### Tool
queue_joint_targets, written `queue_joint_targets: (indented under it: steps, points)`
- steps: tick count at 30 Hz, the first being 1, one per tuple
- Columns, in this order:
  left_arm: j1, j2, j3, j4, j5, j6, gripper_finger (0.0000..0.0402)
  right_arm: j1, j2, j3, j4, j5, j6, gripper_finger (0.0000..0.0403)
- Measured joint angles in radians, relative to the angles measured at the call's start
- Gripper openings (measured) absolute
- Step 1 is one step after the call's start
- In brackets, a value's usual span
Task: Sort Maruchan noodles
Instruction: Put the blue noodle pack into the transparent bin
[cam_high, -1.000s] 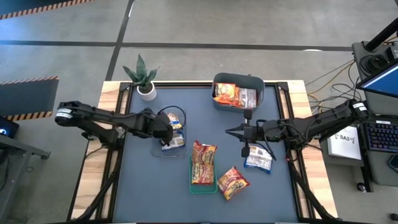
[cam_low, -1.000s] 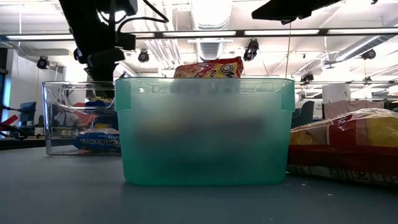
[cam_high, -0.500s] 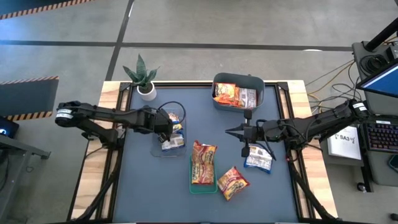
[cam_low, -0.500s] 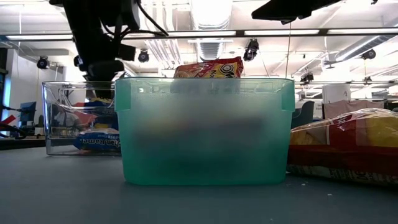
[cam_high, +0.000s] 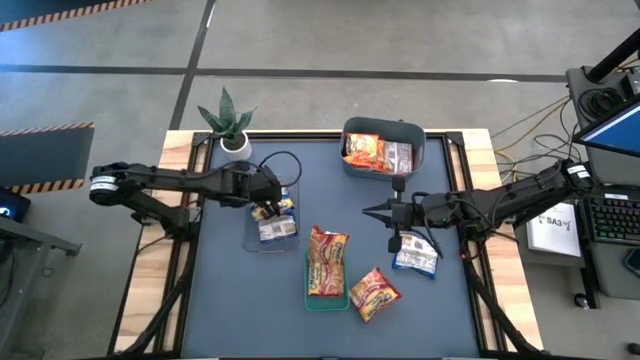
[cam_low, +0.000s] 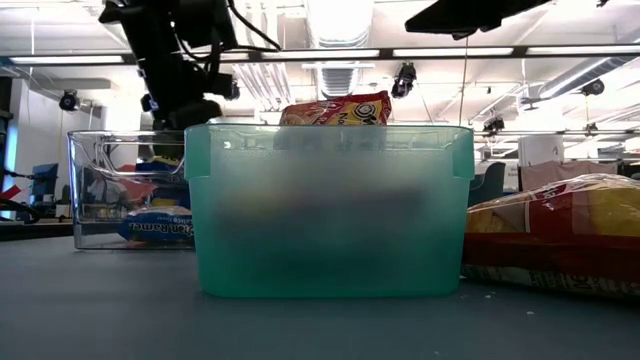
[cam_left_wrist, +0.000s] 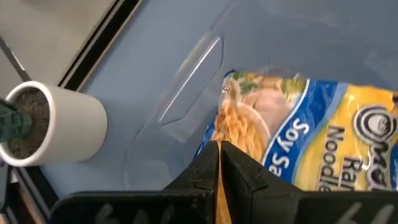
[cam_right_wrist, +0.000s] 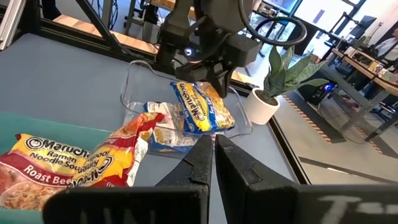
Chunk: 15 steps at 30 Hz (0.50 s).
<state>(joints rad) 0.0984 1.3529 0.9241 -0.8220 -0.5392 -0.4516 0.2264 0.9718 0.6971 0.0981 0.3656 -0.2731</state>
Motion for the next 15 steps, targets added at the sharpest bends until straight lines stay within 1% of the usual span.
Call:
queue_joint_targets:
  steps: [2,3,7,8,12,15]
  points:
    - [-0.002,-0.001,0.019,-0.023,0.011,0.017,0.0,0.0,0.0,0.0,-0.013,0.0,0.004,0.0009]
    - [-0.005,-0.002,0.034,-0.035,0.035,0.025,0.0,0.0,0.0,0.0,-0.02,0.0,0.008,0.0009]
    - [-0.009,-0.005,0.076,-0.104,0.192,0.097,0.0,0.0,0.0,-0.001,-0.023,0.0,0.009,0.0009]
    - [-0.009,-0.005,0.076,-0.114,0.216,0.124,0.0,0.0,0.0,-0.001,-0.023,0.0,0.004,0.0009]
    - [0.003,-0.005,0.056,-0.139,0.225,0.185,0.0,0.0,0.0,-0.001,-0.019,0.0,-0.008,0.0009]
    - [0.009,-0.004,0.039,-0.138,0.182,0.186,0.0,0.0,0.0,-0.001,-0.019,0.0,-0.009,0.0009]
